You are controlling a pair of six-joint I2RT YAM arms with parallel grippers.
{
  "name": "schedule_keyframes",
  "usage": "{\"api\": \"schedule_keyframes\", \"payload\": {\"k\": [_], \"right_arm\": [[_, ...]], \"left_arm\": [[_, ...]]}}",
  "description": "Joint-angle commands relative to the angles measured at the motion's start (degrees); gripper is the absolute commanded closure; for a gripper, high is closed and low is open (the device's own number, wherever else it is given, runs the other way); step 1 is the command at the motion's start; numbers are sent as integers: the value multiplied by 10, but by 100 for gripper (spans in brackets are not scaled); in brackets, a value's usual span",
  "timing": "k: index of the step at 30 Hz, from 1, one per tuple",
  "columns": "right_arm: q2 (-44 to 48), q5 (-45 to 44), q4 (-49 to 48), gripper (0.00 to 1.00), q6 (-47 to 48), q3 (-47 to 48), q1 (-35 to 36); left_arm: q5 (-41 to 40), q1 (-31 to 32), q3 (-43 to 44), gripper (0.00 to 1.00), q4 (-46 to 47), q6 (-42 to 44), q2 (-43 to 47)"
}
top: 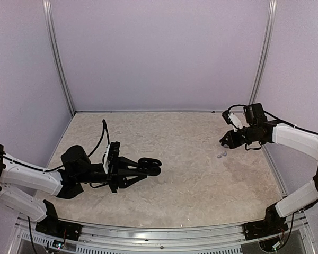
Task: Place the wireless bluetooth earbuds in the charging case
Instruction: Insert the left earbud into the left side groove of the charging case.
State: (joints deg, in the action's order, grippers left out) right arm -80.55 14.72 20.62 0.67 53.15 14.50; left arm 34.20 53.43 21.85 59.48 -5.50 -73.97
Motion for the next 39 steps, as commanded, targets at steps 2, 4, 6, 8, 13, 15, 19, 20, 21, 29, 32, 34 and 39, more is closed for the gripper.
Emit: {"api": "schedule_keyframes", "payload": {"k": [2, 4, 6, 8, 13, 15, 19, 20, 21, 29, 32, 34, 39], "right_arm": [[80, 113, 9, 100, 62, 37, 61], [110, 133, 9, 100, 79, 52, 88], [138, 143, 9, 100, 95, 62, 118], [160, 157, 13, 100, 109, 75, 147], [182, 186, 45, 100, 120, 128, 221], [173, 198, 68, 100, 126, 158, 257], [157, 188, 78, 100, 150, 184, 350], [148, 181, 82, 100, 159, 193, 373], [136, 172, 90, 100, 167, 203, 395], [5, 73, 180, 100, 202, 305, 519], [-14, 62, 184, 100, 202, 324, 537], [-19, 63, 178, 100, 197, 332, 540], [-38, 73, 164, 100, 192, 336, 548]], "left_arm": [[5, -1, 11, 91, -22, 18, 16], [9, 0, 12, 91, -29, 22, 18], [10, 0, 14, 91, -40, 28, 21], [10, 0, 14, 91, -47, 34, 25], [14, 2, 16, 91, -59, 42, 28], [17, 3, 16, 90, -59, 44, 26], [31, 6, 17, 89, -52, 45, 21], [34, 8, 20, 89, -52, 45, 20], [37, 9, 23, 89, -56, 47, 17], [36, 21, 31, 89, -72, 51, 8], [34, 27, 33, 89, -74, 51, 9], [29, 30, 33, 89, -75, 53, 9], [18, 36, 34, 89, -78, 53, 8]]}}
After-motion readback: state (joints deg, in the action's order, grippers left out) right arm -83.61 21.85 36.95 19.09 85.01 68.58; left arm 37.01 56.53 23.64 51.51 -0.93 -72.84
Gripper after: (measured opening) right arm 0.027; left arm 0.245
